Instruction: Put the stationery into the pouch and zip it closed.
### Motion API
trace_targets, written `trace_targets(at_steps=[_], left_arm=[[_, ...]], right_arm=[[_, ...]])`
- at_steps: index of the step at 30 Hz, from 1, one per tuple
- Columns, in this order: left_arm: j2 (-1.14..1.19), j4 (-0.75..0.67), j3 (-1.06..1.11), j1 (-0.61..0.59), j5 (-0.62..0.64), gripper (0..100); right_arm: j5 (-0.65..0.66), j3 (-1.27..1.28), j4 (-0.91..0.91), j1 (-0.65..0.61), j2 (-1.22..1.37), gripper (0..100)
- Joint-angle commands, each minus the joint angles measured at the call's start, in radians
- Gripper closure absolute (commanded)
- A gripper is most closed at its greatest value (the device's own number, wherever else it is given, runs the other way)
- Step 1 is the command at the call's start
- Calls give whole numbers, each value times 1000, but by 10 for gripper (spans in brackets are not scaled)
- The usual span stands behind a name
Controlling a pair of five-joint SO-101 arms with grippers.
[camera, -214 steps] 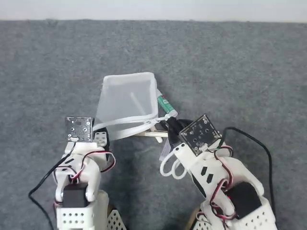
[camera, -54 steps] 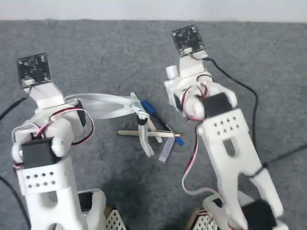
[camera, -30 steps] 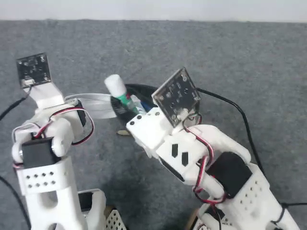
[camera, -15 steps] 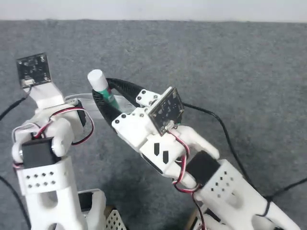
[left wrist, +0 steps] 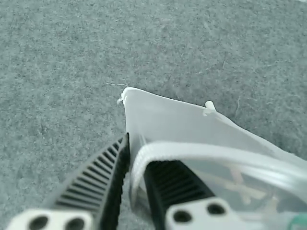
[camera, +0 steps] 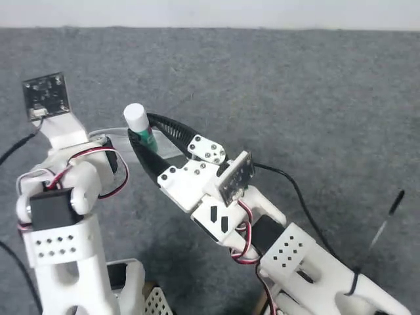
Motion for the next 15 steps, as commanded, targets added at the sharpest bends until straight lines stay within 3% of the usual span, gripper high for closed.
trace_targets(at_steps=[1,10,15], left_arm=[[9,-26,-59,-2,20,991],[9,-26,-59,-2,20,991],[9,-26,-59,-2,20,991]], right_arm=[[-9,-2,-67,1,-18,992],[-5,-3,-338,82,231,993],[-5,2,-364,82,315,993]])
